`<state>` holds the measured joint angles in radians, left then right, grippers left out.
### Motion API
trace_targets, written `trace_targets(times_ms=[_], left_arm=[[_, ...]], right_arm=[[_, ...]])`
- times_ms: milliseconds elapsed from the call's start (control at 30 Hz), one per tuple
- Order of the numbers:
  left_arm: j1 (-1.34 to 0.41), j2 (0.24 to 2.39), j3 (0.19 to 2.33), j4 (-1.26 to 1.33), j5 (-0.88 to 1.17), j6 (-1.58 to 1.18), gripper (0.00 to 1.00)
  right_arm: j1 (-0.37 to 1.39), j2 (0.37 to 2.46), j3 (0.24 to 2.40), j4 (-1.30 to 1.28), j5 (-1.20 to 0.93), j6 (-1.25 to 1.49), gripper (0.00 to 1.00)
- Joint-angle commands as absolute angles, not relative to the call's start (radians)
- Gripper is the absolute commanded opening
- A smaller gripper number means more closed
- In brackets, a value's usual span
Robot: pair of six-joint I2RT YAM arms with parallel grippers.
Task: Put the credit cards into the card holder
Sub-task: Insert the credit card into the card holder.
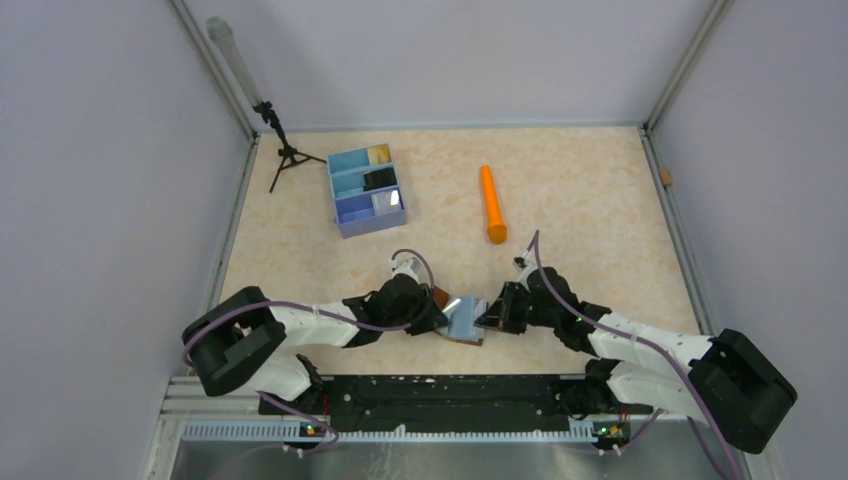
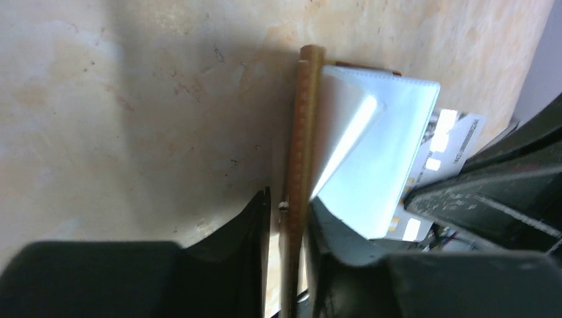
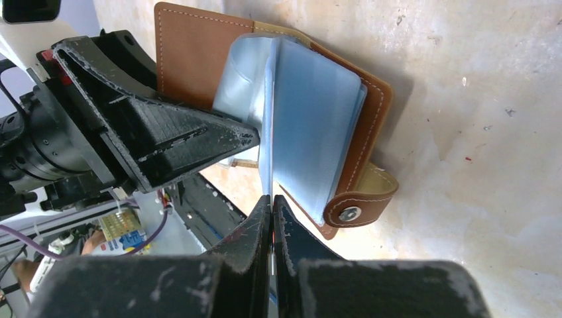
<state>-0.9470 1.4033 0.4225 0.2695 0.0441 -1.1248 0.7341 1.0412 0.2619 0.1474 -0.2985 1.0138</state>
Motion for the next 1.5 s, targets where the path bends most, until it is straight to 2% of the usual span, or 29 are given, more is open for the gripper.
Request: trace_targets(times_ms=[0,33,67,233,367,533,867,1067,1300,1467], left_arm=[[-0.942,1.362,0.416,0.295,0.052,-1.085,0.37],[-0.942,1.349,0.416,0.287,0.048,-1.074,0.46],[-0.941,1.334,0.416,0.275,0.042,-1.065,0.5],[-0.94,1.248,0.416,0.206,0.012,-1.015,0.69],[-0.94,1.194,0.417,0.158,0.009,-0.971,0.75],[-0.94,1.144,0.425,0.132,0.009,-0.934,0.77],[-0.94,1.131,0.417,0.127,0.009,-0.909,0.72],[-0.94,1.143,0.405,0.104,-0.054,-0.936,0.6],[-0.927,1.155,0.402,0.065,-0.075,-0.954,0.51],[-0.917,1.155,0.399,0.014,-0.108,-0.973,0.34]], right_arm=[[0.726,1.066,0.3,0.22,-0.298,0.99,0.0],[0.727,1.078,0.302,0.23,-0.298,0.989,0.0],[0.726,1.091,0.303,0.242,-0.3,0.989,0.0],[0.727,1.127,0.32,0.281,-0.308,0.983,0.0],[0.73,1.127,0.346,0.282,-0.309,0.975,0.0],[0.746,1.135,0.394,0.274,-0.302,0.962,0.0],[0.781,1.277,0.449,0.326,-0.298,0.955,0.0],[0.794,1.322,0.459,0.352,-0.296,0.959,0.0],[0.805,1.369,0.467,0.385,-0.304,0.959,0.0],[0.808,1.37,0.462,0.367,-0.286,0.967,0.0]])
